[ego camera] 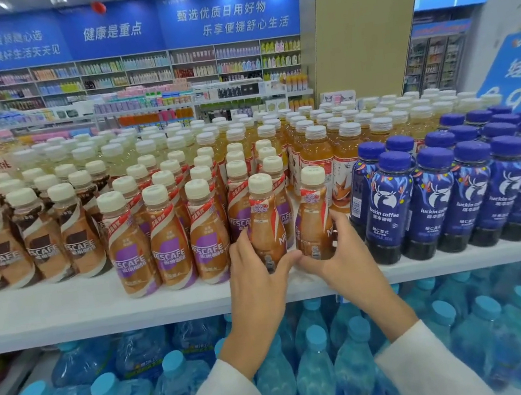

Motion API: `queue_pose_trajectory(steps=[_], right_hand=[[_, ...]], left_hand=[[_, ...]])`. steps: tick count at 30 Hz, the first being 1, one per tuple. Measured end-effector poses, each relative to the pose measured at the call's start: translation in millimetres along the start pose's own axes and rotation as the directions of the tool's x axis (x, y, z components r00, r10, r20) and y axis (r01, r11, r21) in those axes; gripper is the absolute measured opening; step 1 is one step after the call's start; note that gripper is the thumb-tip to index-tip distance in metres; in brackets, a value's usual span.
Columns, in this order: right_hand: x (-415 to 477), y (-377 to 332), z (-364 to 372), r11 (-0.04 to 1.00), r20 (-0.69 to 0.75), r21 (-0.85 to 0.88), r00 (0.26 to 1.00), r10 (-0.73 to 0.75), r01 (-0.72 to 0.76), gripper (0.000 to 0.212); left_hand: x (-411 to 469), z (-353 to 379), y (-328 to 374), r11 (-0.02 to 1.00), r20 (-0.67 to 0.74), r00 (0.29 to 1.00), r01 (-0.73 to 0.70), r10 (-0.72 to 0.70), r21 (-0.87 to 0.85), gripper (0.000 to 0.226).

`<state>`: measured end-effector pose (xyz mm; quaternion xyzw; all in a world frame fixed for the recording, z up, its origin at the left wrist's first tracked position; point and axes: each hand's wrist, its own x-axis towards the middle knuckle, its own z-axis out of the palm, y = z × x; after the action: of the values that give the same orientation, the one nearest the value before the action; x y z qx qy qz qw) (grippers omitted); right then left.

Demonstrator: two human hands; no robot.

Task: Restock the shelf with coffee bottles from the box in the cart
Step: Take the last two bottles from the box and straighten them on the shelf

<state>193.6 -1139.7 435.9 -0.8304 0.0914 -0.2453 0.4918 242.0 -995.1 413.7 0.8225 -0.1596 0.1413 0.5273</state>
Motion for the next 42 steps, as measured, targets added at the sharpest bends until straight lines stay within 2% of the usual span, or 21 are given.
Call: queue_pose_trajectory(steps=[3, 6, 11, 13, 17, 20, 23, 28, 32, 39, 42], right_hand=[[0.1, 0.9, 3.9, 0.996, -0.062, -0.086, 0.998, 0.011, -0.016, 0.085], [0.4, 3.2, 2.6, 0.994, -0.042, -0.103, 0.999, 0.019, -0.024, 0.083], [4.3, 9.0, -14.0, 0.998, 0.087, -0.014, 0.994, 0.059, -0.058, 0.084], [4.2, 11.4, -16.0, 0.999, 0.142, -0.018, 0.989, 0.044, -0.042, 0.079], [5.0, 13.4, -17.5, 0.999, 0.201, 0.013, 0.979, 0.042, -0.046, 0.076], [2.3, 10.4, -14.6, 0.998, 0.147, 0.039, 0.989, 0.034, -0.041, 0.08], [-2.5, 8.4, -8.6, 1.0, 0.017, -0.015, 1.0, -0.002, 0.002, 0.072], [-2.0, 9.5, -13.8, 0.998, 0.105, 0.06, 0.994, 0.029, -0.035, 0.062], [-3.5, 11.1, -17.9, 0.996, 0.131, 0.082, 0.991, 0.033, -0.044, 0.061], [-9.9, 11.1, -8.0, 0.998, -0.052, 0.069, 0.999, -0.005, 0.008, 0.064], [-11.3, 15.0, -4.8, 1.0, -0.079, 0.027, 0.997, -0.014, 0.016, 0.065]], left_hand=[[-1.0, -1.1, 0.9, 1.0, -0.01, 1.0, 0.01, -0.01, -0.008, 0.083], [-0.6, -5.0, 1.9, 1.0, 0.009, 1.0, -0.001, 0.001, -0.02, 0.075], [-1.9, -10.6, -2.3, 0.993, 0.057, 0.998, 0.039, -0.033, -0.111, 0.061], [-2.9, -12.5, -6.2, 0.987, 0.098, 0.994, 0.057, -0.043, -0.153, 0.058], [-4.5, -17.8, -7.5, 0.993, 0.184, 0.983, 0.042, -0.021, -0.113, 0.052], [-10.4, -15.6, -7.2, 0.999, 0.107, 0.994, -0.012, 0.016, -0.036, 0.068], [-15.2, -9.9, -4.5, 0.999, 0.004, 0.999, -0.033, 0.034, -0.018, 0.084], [-17.0, -4.3, -9.7, 0.994, -0.055, 0.998, 0.014, -0.02, -0.107, 0.068], [-18.5, -4.1, -13.0, 0.995, -0.04, 0.999, 0.027, -0.031, -0.093, 0.063], [-21.2, -1.1, -7.7, 0.999, -0.148, 0.989, -0.016, 0.01, -0.036, 0.068], [-25.5, 2.0, -5.1, 1.0, -0.179, 0.984, -0.003, -0.002, -0.029, 0.066]])
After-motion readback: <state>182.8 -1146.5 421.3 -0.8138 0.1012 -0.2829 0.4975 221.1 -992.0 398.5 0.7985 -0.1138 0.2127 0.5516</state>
